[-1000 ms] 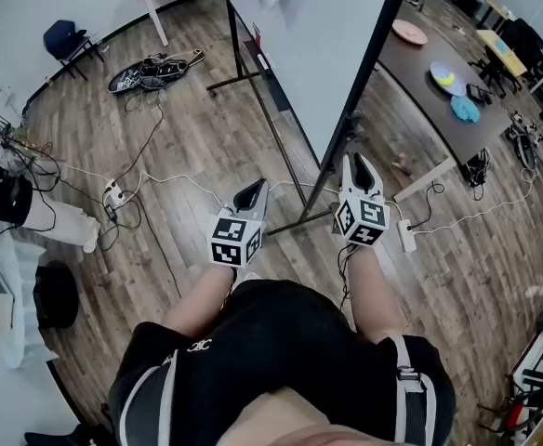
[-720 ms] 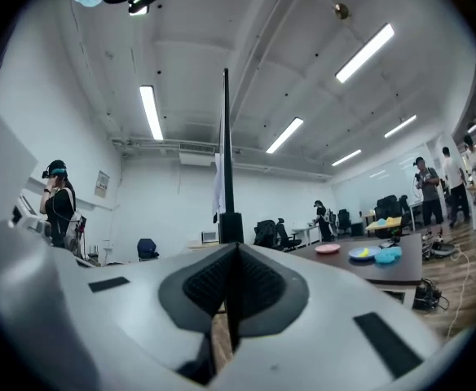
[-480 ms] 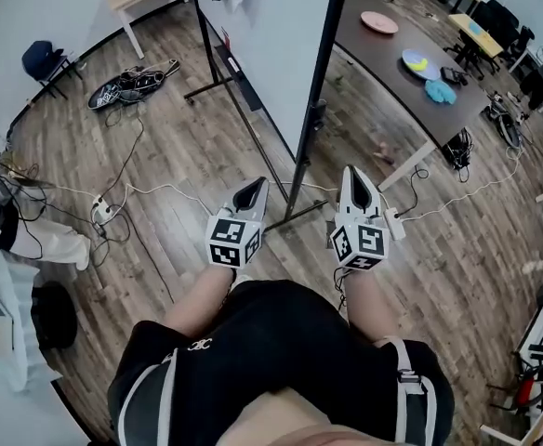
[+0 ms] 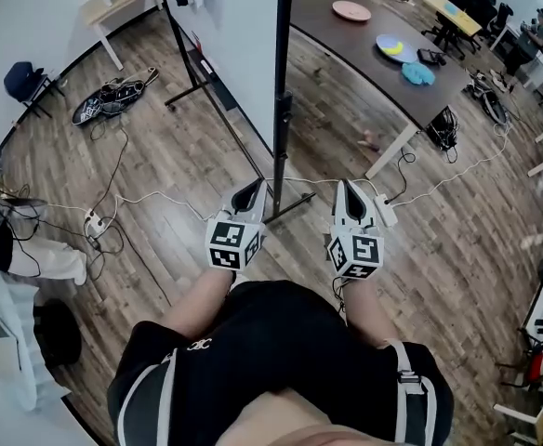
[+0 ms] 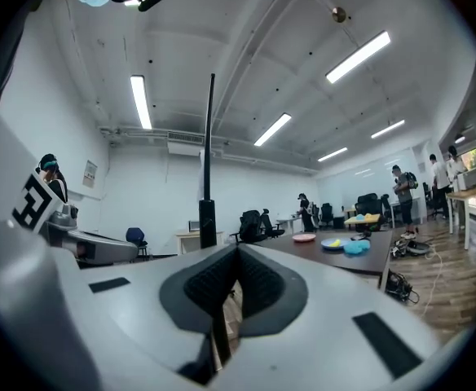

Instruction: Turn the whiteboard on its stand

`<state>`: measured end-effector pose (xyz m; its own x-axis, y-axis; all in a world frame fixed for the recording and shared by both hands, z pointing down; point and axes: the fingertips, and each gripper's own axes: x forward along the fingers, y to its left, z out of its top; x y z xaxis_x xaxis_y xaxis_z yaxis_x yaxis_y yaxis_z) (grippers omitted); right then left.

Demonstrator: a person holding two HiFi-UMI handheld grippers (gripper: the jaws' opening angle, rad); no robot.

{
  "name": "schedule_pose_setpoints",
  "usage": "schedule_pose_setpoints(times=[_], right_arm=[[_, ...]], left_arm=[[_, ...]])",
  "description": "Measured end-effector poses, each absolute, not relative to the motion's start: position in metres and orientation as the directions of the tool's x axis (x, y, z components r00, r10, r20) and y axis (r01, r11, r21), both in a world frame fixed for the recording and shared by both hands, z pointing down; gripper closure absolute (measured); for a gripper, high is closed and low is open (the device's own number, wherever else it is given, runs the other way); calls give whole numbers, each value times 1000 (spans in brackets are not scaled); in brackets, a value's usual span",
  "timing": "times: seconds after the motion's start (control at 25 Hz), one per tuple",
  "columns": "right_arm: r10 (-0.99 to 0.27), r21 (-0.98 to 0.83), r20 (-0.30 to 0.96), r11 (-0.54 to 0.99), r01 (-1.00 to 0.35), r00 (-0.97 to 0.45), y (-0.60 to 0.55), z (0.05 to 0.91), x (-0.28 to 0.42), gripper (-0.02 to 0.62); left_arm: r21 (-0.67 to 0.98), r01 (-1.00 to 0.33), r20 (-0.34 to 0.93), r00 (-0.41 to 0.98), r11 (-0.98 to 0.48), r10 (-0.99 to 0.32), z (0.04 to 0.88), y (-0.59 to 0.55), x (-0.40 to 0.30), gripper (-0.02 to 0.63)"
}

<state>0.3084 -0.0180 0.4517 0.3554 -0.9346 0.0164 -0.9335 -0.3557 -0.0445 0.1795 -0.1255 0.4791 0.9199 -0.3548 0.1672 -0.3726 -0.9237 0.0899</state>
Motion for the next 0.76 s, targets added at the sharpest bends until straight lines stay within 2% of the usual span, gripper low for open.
schedule_pose_setpoints(times=[0.76], right_arm=[[-934,-69,19,-357,-931,357,-1,452,316,589]], left_arm=[[92,-352,173,927,-932,-333,478,-106,194,597]])
